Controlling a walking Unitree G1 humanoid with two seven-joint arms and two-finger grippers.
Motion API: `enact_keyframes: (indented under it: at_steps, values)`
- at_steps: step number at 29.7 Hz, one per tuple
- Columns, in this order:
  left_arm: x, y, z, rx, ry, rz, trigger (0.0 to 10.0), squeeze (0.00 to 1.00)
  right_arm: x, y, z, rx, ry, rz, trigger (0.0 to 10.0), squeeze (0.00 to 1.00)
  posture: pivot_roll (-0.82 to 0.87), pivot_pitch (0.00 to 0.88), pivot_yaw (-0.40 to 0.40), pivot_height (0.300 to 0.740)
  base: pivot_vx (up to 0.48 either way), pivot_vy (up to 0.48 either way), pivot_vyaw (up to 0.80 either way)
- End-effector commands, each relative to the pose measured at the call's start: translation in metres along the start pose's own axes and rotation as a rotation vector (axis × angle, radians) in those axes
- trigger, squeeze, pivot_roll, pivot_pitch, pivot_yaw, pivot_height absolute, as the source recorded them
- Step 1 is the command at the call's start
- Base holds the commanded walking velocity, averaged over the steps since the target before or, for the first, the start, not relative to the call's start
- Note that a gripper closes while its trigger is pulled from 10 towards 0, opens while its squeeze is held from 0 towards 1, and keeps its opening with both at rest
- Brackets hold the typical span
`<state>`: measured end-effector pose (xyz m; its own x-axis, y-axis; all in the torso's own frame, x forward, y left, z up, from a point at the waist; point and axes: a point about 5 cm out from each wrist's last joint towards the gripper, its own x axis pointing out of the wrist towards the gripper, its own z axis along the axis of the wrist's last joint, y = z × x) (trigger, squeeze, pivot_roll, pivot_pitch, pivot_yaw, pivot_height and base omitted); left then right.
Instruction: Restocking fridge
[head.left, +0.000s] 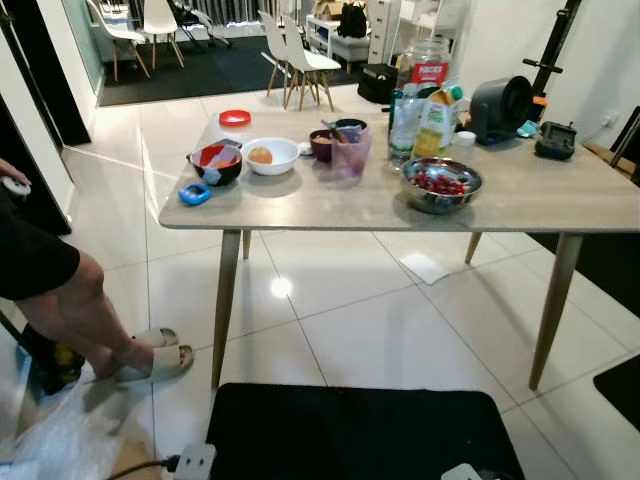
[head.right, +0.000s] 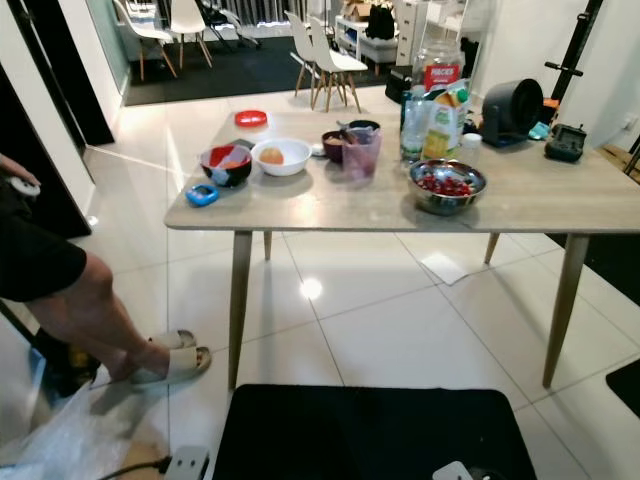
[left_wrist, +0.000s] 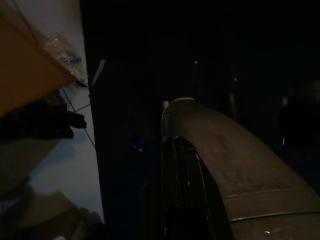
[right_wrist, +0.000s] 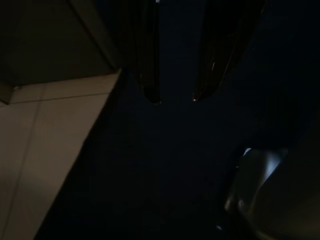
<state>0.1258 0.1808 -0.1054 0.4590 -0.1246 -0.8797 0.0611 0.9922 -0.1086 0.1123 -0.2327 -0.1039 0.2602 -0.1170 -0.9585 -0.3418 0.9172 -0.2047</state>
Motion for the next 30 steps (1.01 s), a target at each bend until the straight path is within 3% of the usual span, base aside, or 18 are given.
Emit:
enact_keyframes:
  at_steps: [1,30]
  values:
    - [-0.0007,-0.0032,-0.0087,-0.001,0.034,-0.009,10.0,0.0,-0.0009,-0.0077,-0.0023,0.011,0.012,-0.019,10.0,0.0,-0.03,0.0,0.0,0.74,0.3,0.0,0.0]
    - [-0.0016,0.0039,-0.0064,0.006,0.033,0.02,10.0,0.0,-0.001,-0.0081,-0.0036,0.007,0.015,-0.017,10.0,0.0,-0.03,0.0,0.005,0.74,0.275,0.0,0.0]
